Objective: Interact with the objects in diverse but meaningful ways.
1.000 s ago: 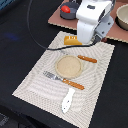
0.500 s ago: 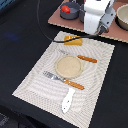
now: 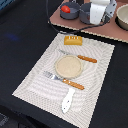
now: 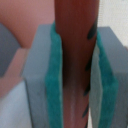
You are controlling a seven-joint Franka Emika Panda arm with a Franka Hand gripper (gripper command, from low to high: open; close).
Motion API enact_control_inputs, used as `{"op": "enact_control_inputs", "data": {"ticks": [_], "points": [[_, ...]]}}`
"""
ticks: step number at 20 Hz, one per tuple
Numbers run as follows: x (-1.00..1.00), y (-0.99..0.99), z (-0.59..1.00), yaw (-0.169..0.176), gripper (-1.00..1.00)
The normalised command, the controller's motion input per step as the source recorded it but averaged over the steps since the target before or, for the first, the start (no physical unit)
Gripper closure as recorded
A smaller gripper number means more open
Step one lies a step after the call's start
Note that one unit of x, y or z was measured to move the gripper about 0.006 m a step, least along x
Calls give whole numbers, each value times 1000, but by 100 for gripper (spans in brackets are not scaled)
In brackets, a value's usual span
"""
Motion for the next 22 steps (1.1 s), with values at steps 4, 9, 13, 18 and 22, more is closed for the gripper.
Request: {"op": "enact_control_inputs", "data": {"ticks": [4,9,13,18,22], "points": [[-332,769,75,42,100],[-238,729,383,16,100],[-338,692,501,4,100],[-471,569,203,25,100],[-354,394,-53,30,100]]}}
